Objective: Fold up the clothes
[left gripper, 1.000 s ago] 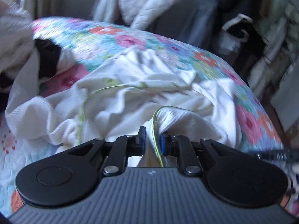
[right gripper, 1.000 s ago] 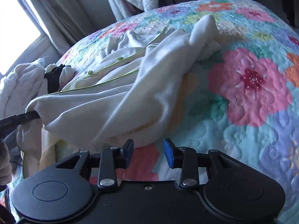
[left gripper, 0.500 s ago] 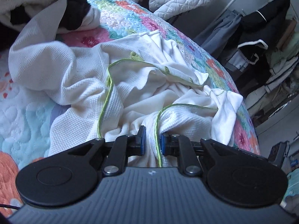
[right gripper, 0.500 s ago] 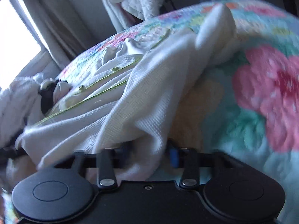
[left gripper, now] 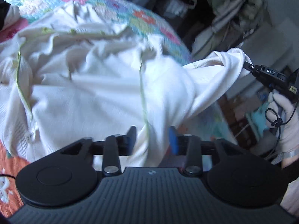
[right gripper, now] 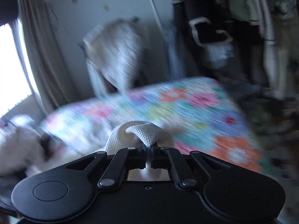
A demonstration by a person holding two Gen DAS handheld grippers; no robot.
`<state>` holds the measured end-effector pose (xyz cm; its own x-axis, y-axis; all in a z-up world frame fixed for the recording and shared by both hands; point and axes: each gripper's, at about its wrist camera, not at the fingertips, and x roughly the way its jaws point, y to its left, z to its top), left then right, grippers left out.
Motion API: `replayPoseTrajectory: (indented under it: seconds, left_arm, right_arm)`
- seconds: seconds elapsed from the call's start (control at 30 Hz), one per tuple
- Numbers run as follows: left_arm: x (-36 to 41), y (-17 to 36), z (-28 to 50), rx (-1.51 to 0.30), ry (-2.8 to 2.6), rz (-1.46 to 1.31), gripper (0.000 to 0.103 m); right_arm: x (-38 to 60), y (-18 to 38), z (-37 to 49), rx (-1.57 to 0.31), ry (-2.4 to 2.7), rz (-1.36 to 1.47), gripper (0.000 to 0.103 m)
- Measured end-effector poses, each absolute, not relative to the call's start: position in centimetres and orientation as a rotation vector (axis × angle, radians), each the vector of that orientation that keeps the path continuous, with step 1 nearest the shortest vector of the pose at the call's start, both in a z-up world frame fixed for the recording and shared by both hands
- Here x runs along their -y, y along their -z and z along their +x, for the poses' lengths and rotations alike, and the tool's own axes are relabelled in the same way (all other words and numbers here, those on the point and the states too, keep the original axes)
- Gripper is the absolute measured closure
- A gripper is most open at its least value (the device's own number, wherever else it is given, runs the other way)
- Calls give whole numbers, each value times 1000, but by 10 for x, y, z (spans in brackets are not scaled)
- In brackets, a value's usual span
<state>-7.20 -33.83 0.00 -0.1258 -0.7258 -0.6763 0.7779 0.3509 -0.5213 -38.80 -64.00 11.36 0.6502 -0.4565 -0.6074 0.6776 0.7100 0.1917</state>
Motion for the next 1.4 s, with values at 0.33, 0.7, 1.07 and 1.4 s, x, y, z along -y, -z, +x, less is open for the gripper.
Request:
replayPoseTrajectory:
  seconds: [0.33,0.7,1.07,1.4]
  left_arm:
    - [367,37,-118,-1085,1303,219,40]
    - [412,72,-139,-1068,1314,238,90]
    - [313,12,-59,-811,856,221,96]
    - [281,25,-68,-920,825,123,52]
  right_arm:
    - [668,-19,-437,-788,774,729,64]
    - [725,-16,-419,-647,774,674,25]
    - [703,12,-405,-684,433,766,85]
    - [700,6,-419,-685,520,833,53]
